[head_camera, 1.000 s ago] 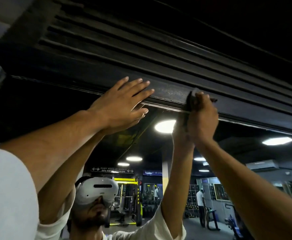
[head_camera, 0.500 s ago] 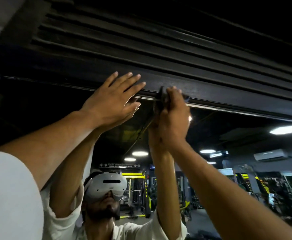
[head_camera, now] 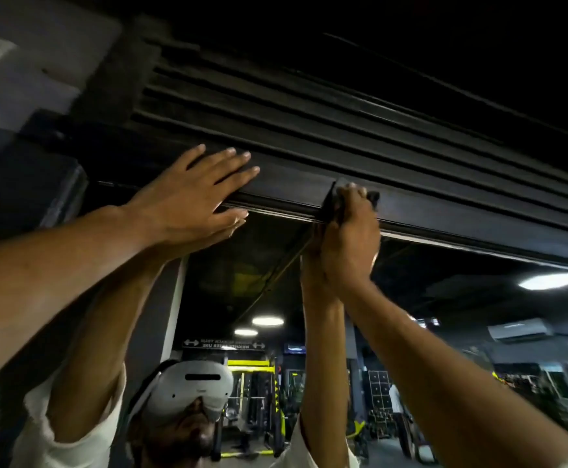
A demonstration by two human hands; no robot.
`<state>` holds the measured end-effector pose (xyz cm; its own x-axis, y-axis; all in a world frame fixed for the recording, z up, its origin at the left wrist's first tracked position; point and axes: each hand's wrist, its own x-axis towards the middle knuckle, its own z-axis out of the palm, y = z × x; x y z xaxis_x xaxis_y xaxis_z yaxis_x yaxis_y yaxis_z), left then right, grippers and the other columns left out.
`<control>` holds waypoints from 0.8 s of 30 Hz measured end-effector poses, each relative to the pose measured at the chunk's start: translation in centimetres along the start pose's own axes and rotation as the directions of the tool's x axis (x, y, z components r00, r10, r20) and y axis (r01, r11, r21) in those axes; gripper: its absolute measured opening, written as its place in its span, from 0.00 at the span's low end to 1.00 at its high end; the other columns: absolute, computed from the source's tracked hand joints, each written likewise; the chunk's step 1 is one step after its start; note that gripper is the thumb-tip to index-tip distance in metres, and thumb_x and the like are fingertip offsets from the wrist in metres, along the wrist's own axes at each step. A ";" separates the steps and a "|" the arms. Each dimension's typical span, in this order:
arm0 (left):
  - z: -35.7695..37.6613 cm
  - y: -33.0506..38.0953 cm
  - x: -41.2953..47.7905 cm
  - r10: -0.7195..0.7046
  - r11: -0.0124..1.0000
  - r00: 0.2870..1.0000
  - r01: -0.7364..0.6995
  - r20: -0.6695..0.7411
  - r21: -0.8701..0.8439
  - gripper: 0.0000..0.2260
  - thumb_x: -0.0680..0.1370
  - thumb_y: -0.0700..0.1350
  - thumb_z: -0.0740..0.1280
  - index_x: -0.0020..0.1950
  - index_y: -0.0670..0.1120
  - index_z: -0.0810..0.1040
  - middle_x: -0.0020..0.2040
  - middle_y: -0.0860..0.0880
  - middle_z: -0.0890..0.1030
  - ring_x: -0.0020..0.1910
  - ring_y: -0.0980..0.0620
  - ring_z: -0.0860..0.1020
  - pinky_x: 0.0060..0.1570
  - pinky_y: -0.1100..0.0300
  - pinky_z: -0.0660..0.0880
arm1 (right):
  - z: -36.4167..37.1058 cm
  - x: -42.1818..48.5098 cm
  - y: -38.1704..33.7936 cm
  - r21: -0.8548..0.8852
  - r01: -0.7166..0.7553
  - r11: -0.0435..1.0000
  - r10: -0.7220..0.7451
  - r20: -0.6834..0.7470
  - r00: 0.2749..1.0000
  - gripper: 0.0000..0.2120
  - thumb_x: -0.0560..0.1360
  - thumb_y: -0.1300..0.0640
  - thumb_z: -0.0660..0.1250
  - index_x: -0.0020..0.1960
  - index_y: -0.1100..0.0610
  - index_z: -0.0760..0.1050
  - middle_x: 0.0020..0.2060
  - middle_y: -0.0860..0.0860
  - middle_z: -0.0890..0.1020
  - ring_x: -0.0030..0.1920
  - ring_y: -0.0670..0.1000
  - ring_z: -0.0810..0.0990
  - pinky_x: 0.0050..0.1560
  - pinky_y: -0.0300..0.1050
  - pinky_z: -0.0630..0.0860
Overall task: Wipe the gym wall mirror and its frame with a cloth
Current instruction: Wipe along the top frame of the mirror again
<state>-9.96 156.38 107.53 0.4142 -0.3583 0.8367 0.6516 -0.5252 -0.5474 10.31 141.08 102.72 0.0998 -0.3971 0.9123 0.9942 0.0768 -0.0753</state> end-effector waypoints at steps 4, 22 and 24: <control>0.0 0.2 -0.8 -0.014 0.998 1.000 0.013 -0.021 -0.055 0.37 0.81 0.68 0.38 0.88 0.54 0.48 0.88 0.51 0.48 0.86 0.52 0.45 0.83 0.47 0.42 | 3.5 -1.1 -4.1 -0.041 0.120 0.992 -0.120 0.001 0.993 0.17 0.82 0.62 0.62 0.68 0.53 0.78 0.62 0.53 0.82 0.62 0.55 0.79 0.60 0.48 0.75; -2.4 -9.3 -6.2 0.082 0.996 0.987 -0.075 0.139 -0.054 0.36 0.85 0.67 0.49 0.87 0.54 0.39 0.87 0.52 0.38 0.85 0.54 0.38 0.83 0.49 0.37 | 2.4 -1.5 -7.8 -0.283 -0.184 0.941 0.178 -0.046 0.983 0.11 0.84 0.63 0.59 0.58 0.59 0.80 0.48 0.56 0.82 0.47 0.57 0.82 0.40 0.40 0.73; -2.1 -9.6 -7.2 0.067 0.997 0.989 -0.062 0.129 -0.041 0.37 0.83 0.70 0.43 0.86 0.54 0.37 0.87 0.51 0.37 0.85 0.53 0.36 0.83 0.49 0.35 | 4.4 -2.6 -10.6 -0.269 -0.142 0.953 0.138 -0.034 0.990 0.11 0.81 0.61 0.59 0.55 0.57 0.80 0.49 0.58 0.84 0.50 0.61 0.84 0.46 0.53 0.79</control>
<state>-20.49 162.40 106.68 0.5350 -0.2903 0.7934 0.5980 -0.5332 -0.5984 -0.65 145.32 102.89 0.2376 -0.4137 0.8788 0.9436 -0.1165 -0.3100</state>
